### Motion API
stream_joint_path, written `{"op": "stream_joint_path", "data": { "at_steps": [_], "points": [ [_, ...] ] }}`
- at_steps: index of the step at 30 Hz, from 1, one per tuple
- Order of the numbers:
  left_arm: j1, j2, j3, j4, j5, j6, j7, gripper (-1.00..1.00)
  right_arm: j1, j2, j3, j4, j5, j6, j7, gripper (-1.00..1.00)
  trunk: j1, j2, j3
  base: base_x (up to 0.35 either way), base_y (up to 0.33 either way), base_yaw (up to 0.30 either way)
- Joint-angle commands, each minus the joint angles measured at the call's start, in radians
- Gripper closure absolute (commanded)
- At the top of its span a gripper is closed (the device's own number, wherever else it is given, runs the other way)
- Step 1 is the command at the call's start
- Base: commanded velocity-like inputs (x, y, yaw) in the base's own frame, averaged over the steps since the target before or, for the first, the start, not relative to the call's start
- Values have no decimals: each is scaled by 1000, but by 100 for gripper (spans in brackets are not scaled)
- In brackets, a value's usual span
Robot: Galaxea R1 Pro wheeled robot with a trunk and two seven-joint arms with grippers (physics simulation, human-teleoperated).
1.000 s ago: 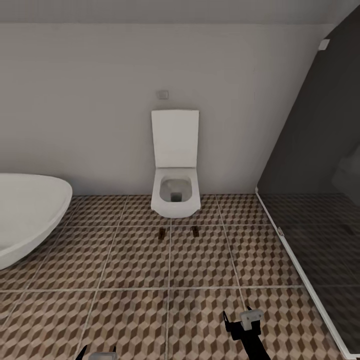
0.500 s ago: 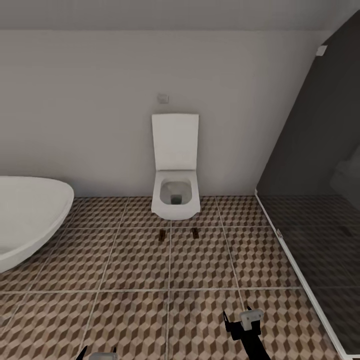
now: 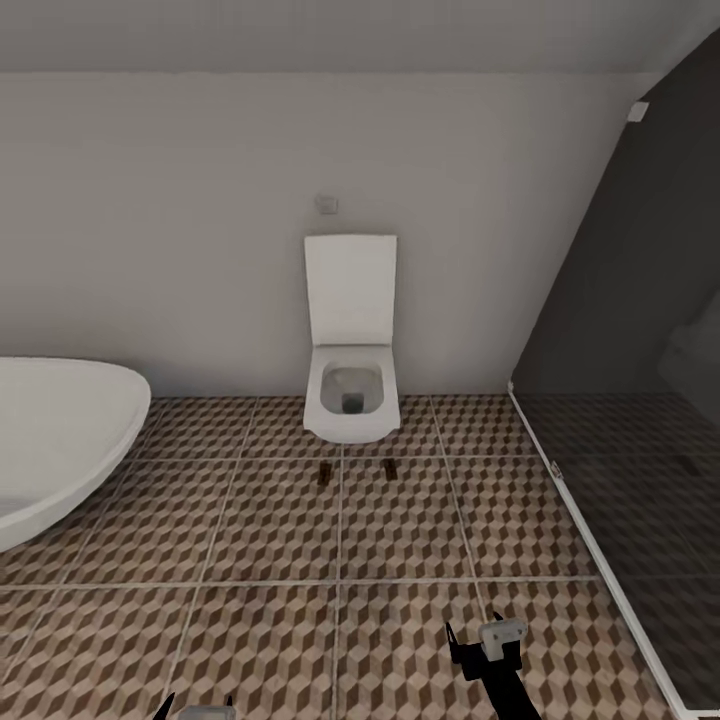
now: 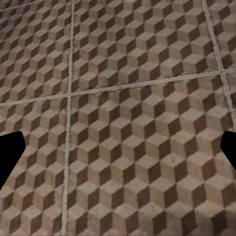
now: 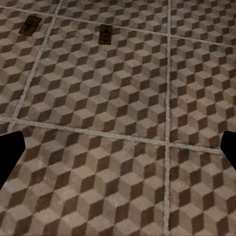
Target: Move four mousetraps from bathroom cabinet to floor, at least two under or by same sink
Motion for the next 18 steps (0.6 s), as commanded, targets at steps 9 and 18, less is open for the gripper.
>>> {"op": "stream_joint_path", "data": {
  "at_steps": [9,18],
  "points": [
    [-1,-1,-9,3,5,-2,3,-100,-1,1,5,1,8,-1,-10,-100,-35,63,28,0,0,0],
    [-1,-2,-9,3,5,12,2,-100,-1,1,5,1,8,-1,-10,-100,-69,126,56,0,0,0]
  ]
}}
